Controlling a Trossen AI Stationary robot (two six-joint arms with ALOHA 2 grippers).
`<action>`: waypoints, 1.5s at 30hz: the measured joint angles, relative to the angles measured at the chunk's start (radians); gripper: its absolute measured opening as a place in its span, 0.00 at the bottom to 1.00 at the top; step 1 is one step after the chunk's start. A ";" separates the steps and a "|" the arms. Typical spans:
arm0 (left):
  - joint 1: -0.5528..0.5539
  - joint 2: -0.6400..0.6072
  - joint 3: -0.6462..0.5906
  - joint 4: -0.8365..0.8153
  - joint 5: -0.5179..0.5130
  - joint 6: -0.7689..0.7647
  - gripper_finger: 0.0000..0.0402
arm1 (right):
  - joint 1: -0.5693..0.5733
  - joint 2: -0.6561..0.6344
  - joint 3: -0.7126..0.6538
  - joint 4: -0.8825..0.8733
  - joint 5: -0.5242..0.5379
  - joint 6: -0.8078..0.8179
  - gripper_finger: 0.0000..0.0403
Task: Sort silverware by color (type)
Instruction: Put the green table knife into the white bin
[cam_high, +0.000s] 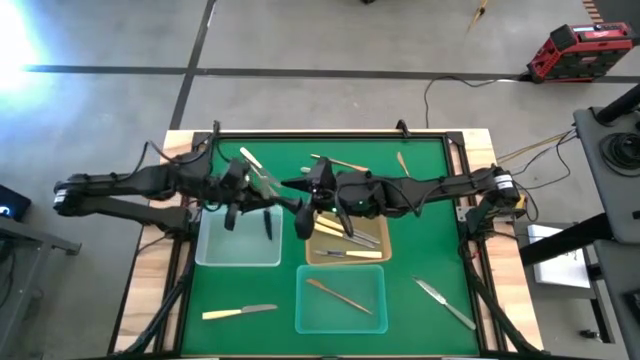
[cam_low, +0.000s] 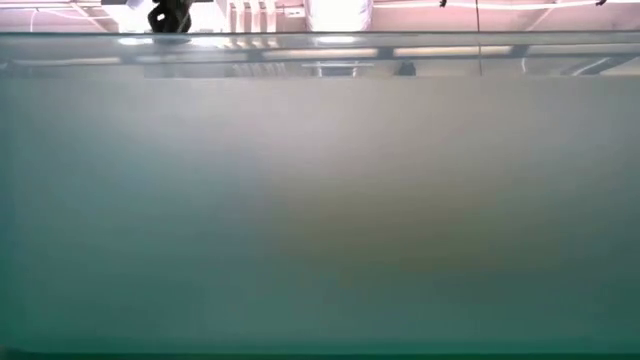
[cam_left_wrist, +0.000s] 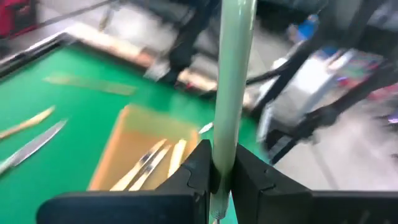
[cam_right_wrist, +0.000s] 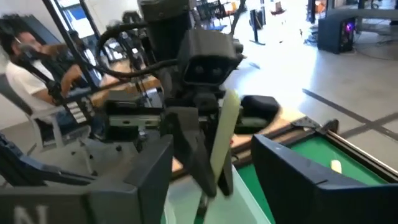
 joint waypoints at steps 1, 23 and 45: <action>0.000 -0.022 0.000 -0.076 -0.029 -0.001 0.04 | 0.000 0.000 0.018 -0.040 0.000 0.010 0.54; 0.000 0.144 -0.053 -0.878 -0.072 -0.225 0.07 | 0.000 0.001 0.202 -0.588 0.000 0.100 0.48; 0.000 0.387 0.011 -0.705 0.140 -0.098 0.11 | 0.000 0.002 0.201 -0.769 -0.004 0.091 0.46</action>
